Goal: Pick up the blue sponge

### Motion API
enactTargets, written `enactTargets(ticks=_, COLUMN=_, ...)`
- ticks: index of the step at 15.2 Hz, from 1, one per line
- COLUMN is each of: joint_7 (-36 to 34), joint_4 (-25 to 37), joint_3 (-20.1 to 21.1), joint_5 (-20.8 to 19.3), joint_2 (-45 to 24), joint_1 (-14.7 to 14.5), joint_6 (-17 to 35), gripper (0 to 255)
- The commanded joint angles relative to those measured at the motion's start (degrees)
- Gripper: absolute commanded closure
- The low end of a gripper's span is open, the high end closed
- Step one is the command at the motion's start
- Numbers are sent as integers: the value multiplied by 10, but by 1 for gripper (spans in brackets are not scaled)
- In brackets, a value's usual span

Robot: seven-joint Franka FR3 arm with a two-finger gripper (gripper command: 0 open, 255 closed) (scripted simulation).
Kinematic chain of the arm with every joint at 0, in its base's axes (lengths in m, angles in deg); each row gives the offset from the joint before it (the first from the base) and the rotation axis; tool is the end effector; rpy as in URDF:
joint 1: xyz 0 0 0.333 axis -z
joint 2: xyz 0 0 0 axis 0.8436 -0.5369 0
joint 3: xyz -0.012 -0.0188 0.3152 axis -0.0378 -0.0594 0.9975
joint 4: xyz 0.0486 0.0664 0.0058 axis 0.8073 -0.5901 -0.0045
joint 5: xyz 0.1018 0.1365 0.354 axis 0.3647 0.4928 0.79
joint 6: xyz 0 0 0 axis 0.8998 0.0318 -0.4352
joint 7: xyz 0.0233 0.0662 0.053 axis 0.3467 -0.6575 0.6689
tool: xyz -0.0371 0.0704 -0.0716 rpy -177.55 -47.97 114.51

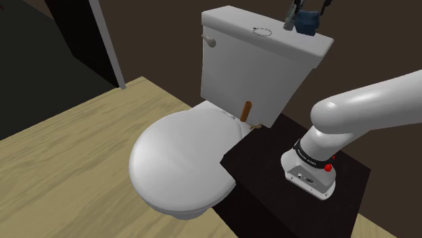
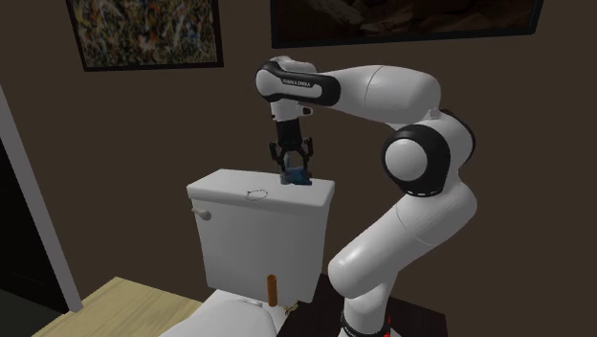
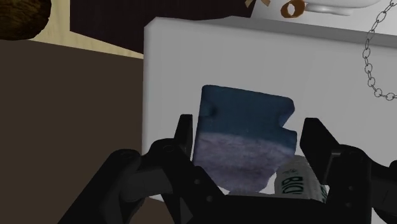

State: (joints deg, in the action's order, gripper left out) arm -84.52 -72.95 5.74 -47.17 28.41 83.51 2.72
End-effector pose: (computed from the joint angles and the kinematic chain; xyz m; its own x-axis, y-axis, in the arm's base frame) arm 0.3103 -0.1389 0.6575 0.2420 -0.9689 -0.0512 -0.9560 -0.2471 0.1584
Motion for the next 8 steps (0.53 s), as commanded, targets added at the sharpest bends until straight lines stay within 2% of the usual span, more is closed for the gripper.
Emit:
enactTargets(ticks=1, joint_7=1, joint_4=20, joint_3=0, joint_5=0, joint_2=-5, joint_1=0, joint_6=-15, gripper=255)
enactTargets(ticks=6, joint_7=2, joint_4=76, joint_3=1, joint_5=-1, joint_2=-24, joint_1=1, joint_6=-52, gripper=255)
enactTargets(ticks=8, joint_7=2, joint_4=77, joint_3=1, joint_5=-1, joint_2=-24, joint_1=1, joint_6=-53, gripper=255)
